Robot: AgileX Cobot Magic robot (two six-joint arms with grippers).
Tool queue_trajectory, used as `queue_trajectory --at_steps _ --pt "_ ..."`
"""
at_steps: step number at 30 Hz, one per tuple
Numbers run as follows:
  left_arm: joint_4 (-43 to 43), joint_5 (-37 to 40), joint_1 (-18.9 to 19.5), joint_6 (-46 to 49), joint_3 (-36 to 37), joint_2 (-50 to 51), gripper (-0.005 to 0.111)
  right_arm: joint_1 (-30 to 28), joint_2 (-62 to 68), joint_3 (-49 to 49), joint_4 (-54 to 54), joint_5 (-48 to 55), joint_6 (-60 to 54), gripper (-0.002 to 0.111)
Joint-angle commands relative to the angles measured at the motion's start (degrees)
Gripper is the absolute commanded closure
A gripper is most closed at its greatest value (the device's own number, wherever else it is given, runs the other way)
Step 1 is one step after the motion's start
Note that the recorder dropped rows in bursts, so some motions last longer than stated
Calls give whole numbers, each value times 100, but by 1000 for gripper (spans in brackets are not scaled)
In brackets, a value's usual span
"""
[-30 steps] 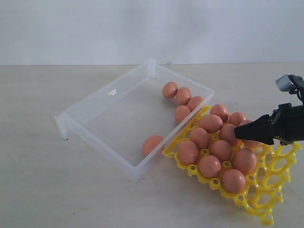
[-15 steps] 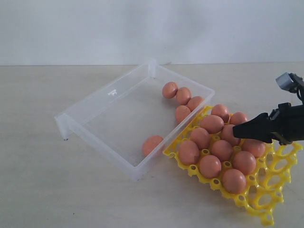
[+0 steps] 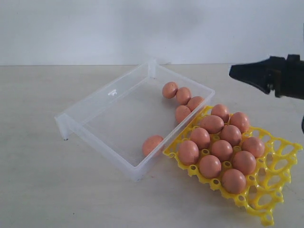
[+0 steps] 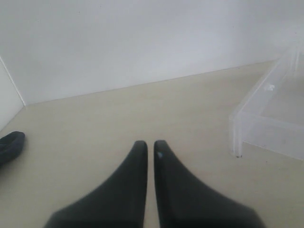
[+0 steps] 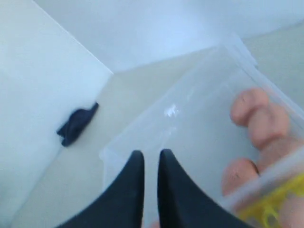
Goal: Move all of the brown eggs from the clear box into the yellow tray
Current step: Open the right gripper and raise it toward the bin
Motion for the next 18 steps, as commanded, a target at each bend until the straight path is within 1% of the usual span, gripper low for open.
queue_trajectory --at_steps 1,4,5,7,8,10,11,12,13,14,16,17,18 --pt "-29 -37 -42 -17 -15 -14 102 714 -354 -279 850 -122 -224 109" --pt "-29 -37 -42 -17 -15 -14 102 1520 -523 -655 852 -122 -1004 109" --pt "-29 -37 -42 -17 -15 -14 102 1776 -602 -798 743 277 -1215 109" --pt "-29 -37 -42 -17 -15 -14 102 2594 -787 -1210 31 2138 -1387 109" --pt "-29 -37 -42 -17 -15 -14 102 2954 -851 -1407 -606 3466 -1174 109" --pt "-29 -37 -42 -17 -15 -14 102 3800 -867 -1635 -2149 6416 -71 109" --pt "-29 -37 -42 -17 -15 -14 102 4198 -827 -1633 -2338 7739 466 109" --pt "-29 -37 -42 -17 -15 -14 102 4556 -754 -1691 -2338 8718 469 109" --pt "-29 -37 -42 -17 -15 -14 102 4702 -688 -1770 -2325 9130 188 109" --pt "-29 -37 -42 -17 -15 -14 102 4775 -597 -1925 -1789 9234 -365 109" --pt "-29 -37 -42 -17 -15 -14 102 4776 -330 -2348 133 9154 -1993 109" --pt "-29 -37 -42 -17 -15 -14 102 4709 -123 -2742 1822 9376 -3232 109" --pt "-29 -37 -42 -17 -15 -14 102 4617 127 -3070 3049 9790 -4645 109"
